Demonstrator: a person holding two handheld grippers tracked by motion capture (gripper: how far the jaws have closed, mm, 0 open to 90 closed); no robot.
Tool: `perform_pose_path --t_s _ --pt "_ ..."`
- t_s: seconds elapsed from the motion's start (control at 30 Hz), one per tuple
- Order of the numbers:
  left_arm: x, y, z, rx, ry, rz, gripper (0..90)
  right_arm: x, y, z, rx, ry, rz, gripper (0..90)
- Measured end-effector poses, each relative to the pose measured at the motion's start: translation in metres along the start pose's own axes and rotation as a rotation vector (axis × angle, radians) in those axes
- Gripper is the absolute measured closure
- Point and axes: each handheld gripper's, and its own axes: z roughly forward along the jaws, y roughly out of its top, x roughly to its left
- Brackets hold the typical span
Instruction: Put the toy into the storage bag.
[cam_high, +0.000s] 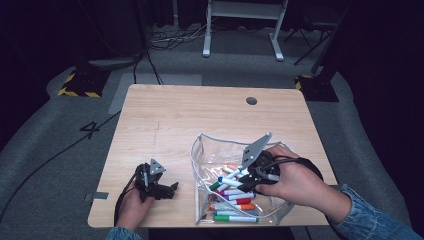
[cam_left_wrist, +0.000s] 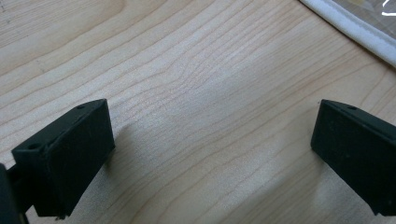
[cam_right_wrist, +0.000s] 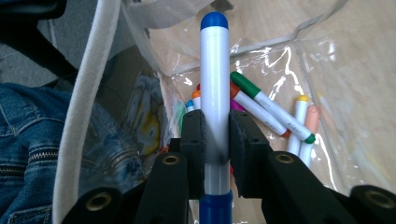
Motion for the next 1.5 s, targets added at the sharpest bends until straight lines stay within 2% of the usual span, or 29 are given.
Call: perform_pose_path --t_s 0.07,0.3,0.5,0.8,0.9,0.97,1.0,1.07,1.1,1.13,1.2,1.27,1.33,1.5 --pt "0.0 0.0 0.0 0.0 -0.003 -0.004 0.0 0.0 0.001 0.007 0.035 0.006 0.0 76.7" --pt "0.0 0.0 0.0 0.0 -0.002 -0.003 0.0 0.002 0.005 0.031 0.099 0.044 -0.018 76.8" --pt "0.0 0.0 0.0 -0.001 -0.003 -0.006 0.0 0.002 0.003 0.052 0.167 0.063 -0.011 76.7" --pt "0.0 0.0 0.0 -0.001 -0.003 -0.004 0.0 -0.002 -0.003 0.071 0.201 0.096 -0.008 76.5" --pt "0.0 0.0 0.0 -0.001 -0.002 -0.004 0.0 -0.004 -0.006 0.075 0.205 0.096 0.015 64.5" --pt "0.0 0.0 0.0 0.0 -0.004 -0.006 0.0 -0.005 -0.008 0.074 0.163 0.069 0.012 55.6" --pt "0.0 0.0 0.0 0.0 -0.003 -0.005 0.0 -0.005 -0.008 0.071 0.143 0.049 0.019 54.9" --pt "0.0 0.0 0.0 -0.001 -0.003 -0.006 0.0 -0.006 -0.009 0.069 0.128 0.044 0.014 54.6" --pt "0.0 0.0 0.0 -0.001 -0.003 -0.006 0.0 -0.007 -0.009 0.059 0.084 0.007 0.004 50.0" --pt "0.0 0.0 0.0 -0.001 -0.003 -0.005 0.0 -0.007 -0.009 0.056 0.061 -0.002 0.007 48.9" --pt "0.0 0.0 0.0 -0.001 -0.003 -0.005 0.0 -0.01 -0.01 0.044 -0.019 -0.03 0.01 48.9" --pt "0.0 0.0 0.0 -0.002 -0.004 -0.008 0.0 -0.011 -0.011 0.032 -0.059 -0.06 0.007 50.2" --pt "0.0 0.0 0.0 -0.001 -0.003 -0.006 0.0 -0.013 -0.012 0.018 -0.126 -0.098 0.009 50.0" --pt "0.0 0.0 0.0 0.0 -0.003 -0.004 0.0 -0.019 -0.021 -0.011 -0.194 -0.136 0.065 49.4"
